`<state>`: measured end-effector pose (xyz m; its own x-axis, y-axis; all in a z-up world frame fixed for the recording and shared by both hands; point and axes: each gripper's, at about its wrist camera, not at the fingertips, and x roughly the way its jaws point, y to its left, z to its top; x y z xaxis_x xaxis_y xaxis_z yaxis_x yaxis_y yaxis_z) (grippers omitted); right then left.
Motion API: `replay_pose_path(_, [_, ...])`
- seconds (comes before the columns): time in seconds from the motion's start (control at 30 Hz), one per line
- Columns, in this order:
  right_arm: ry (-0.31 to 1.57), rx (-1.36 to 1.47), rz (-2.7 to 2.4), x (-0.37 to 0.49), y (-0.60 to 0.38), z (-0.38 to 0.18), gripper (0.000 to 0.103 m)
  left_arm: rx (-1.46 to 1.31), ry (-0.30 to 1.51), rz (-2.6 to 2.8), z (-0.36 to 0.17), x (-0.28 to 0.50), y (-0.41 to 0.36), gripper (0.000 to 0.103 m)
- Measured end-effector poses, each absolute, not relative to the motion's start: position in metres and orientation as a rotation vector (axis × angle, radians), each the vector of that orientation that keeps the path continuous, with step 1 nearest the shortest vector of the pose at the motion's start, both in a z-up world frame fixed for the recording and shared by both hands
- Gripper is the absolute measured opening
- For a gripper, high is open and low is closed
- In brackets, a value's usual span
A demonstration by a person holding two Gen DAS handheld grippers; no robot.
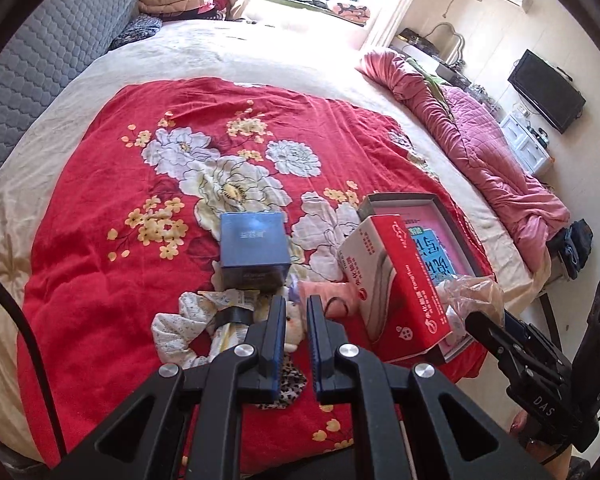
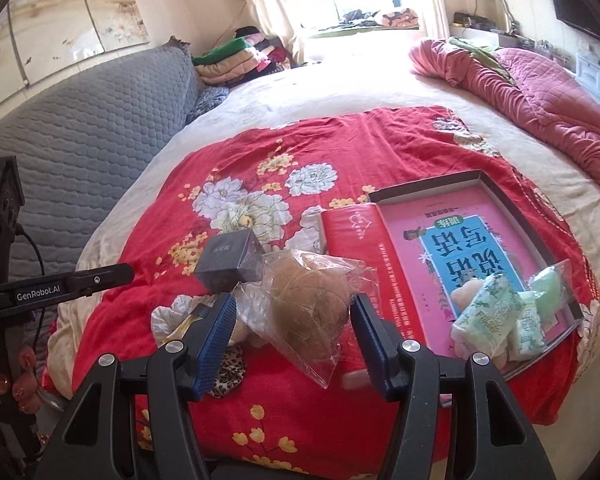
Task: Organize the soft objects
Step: 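Carry the bagged bun in the right tool over to the pink tray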
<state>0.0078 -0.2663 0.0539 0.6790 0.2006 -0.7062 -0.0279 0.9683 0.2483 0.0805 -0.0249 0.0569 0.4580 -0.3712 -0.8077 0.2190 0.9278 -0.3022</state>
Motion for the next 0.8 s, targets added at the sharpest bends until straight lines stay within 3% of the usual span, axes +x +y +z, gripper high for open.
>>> replay_pose_path(0.8, [0.726, 0.426, -0.176, -0.042, -0.442, 0.052, 0.061, -0.067, 1.010, -0.728, 0.061, 0.060, -0.196, 0.011])
